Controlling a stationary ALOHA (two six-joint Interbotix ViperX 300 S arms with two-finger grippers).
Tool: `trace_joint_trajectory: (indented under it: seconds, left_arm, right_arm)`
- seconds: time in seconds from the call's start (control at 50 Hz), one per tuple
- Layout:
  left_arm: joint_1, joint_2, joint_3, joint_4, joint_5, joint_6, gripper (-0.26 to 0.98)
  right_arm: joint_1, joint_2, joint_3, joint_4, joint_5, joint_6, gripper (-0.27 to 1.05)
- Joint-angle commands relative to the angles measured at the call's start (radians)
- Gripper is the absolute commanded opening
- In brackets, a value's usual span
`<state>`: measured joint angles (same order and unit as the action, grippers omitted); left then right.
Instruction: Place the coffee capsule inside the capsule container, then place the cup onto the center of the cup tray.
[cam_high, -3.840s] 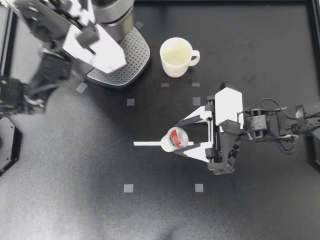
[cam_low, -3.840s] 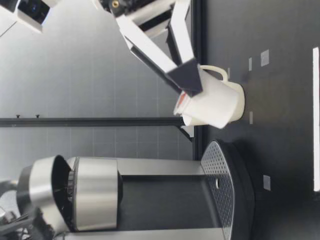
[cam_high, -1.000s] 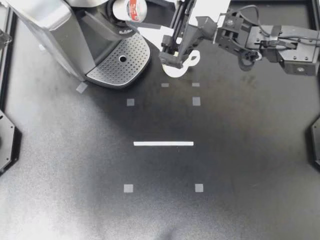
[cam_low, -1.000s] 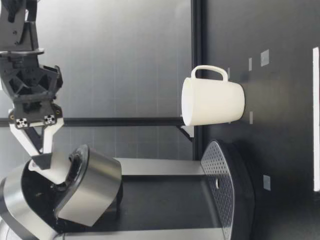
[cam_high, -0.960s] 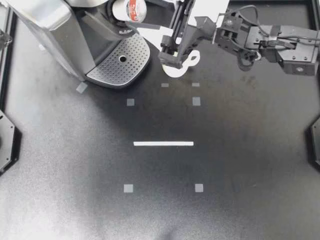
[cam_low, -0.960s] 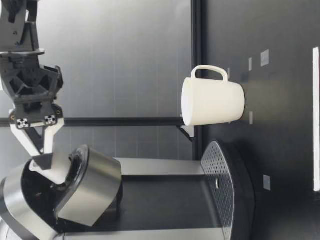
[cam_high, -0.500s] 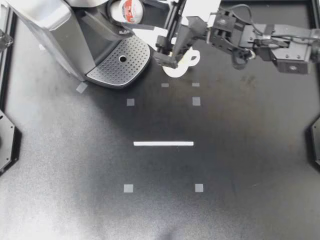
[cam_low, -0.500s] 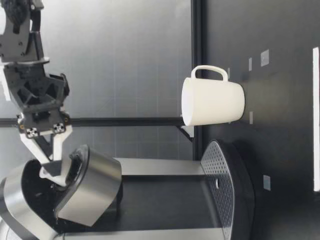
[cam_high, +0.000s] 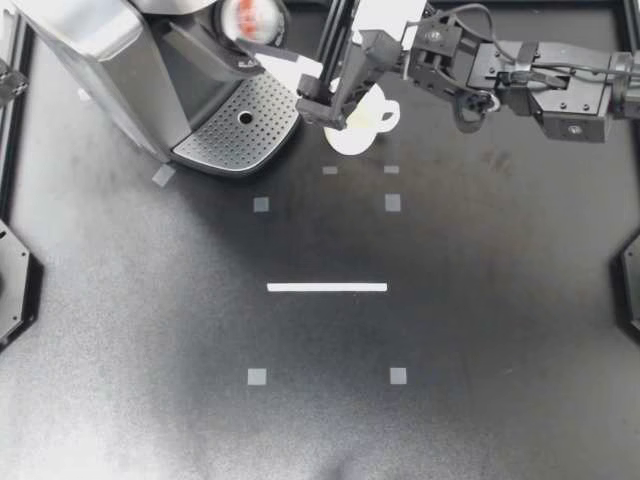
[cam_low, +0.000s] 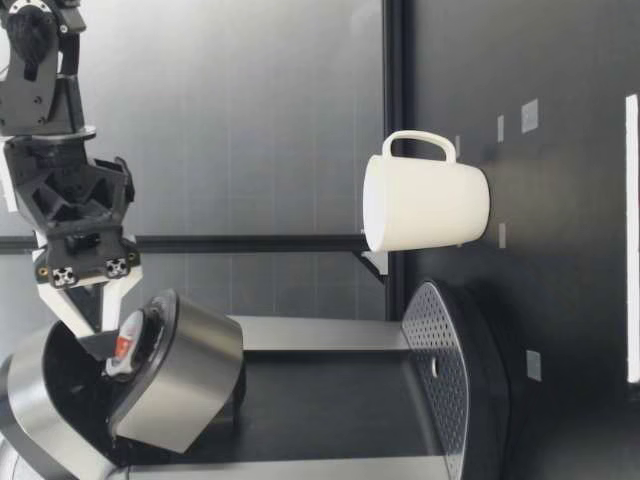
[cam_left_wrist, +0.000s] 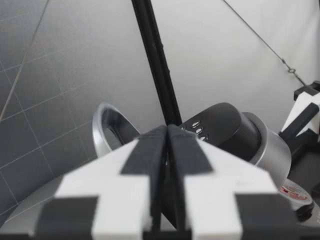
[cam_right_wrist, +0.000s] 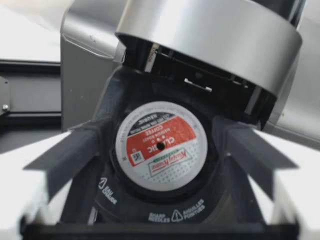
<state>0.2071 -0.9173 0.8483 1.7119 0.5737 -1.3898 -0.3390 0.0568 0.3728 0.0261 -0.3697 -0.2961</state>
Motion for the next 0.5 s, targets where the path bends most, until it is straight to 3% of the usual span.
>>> trace_joint_trajectory:
  seconds: [0.0, 0.22, 0.48]
  left_arm:
    - [0.002, 0.005, -0.011, 0.003, 0.002, -0.002, 0.12]
    - [0.002, 0.005, -0.008, 0.005, 0.011, -0.002, 0.12]
    - [0.002, 0.011, 0.006, 0.006, 0.250, -0.031, 0.12]
  right_arm:
    - [-0.008, -0.017, -0.026, 0.000, -0.017, 0.000, 0.82]
    - [-0.008, -0.037, -0.008, 0.002, -0.021, 0.005, 0.82]
    - [0.032, -0.166, 0.115, 0.028, -0.038, 0.031, 0.81]
